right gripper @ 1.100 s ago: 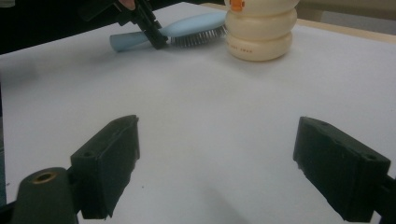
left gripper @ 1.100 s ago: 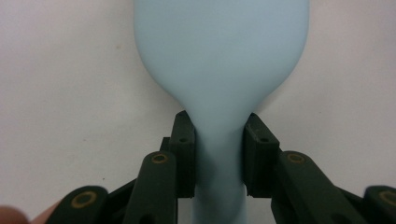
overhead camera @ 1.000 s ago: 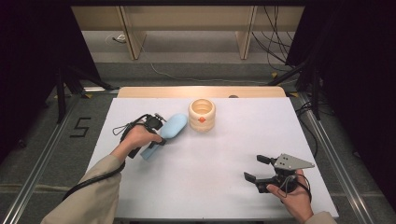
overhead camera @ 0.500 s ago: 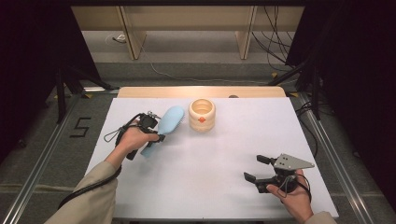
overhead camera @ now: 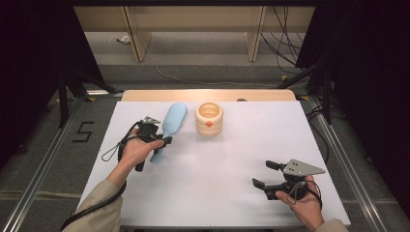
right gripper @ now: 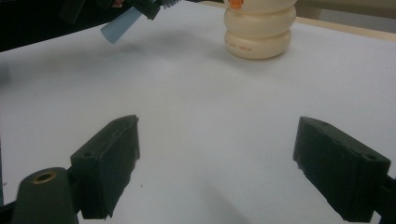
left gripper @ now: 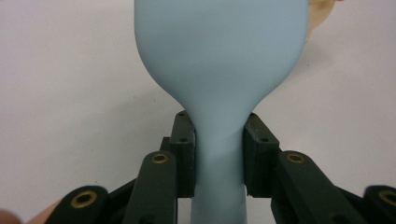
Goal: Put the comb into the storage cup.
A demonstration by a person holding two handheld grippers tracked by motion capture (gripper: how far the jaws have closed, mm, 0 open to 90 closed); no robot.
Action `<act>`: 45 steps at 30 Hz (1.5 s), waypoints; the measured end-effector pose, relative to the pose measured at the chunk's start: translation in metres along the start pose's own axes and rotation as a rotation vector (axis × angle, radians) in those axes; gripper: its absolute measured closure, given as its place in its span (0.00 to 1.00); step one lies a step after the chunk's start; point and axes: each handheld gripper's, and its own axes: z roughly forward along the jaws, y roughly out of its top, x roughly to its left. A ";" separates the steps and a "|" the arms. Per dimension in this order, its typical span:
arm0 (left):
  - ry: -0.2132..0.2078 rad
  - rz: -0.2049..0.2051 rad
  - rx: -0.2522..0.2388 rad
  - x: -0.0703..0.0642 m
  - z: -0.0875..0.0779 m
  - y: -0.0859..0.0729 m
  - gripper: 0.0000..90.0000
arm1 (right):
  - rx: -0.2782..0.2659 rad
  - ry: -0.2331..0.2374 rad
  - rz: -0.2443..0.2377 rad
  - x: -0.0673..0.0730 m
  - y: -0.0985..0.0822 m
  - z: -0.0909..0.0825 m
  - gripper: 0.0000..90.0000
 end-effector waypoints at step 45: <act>-0.046 -0.026 -0.246 -0.039 -0.027 -0.009 0.77 | -0.021 -0.009 0.032 0.008 0.007 0.008 0.17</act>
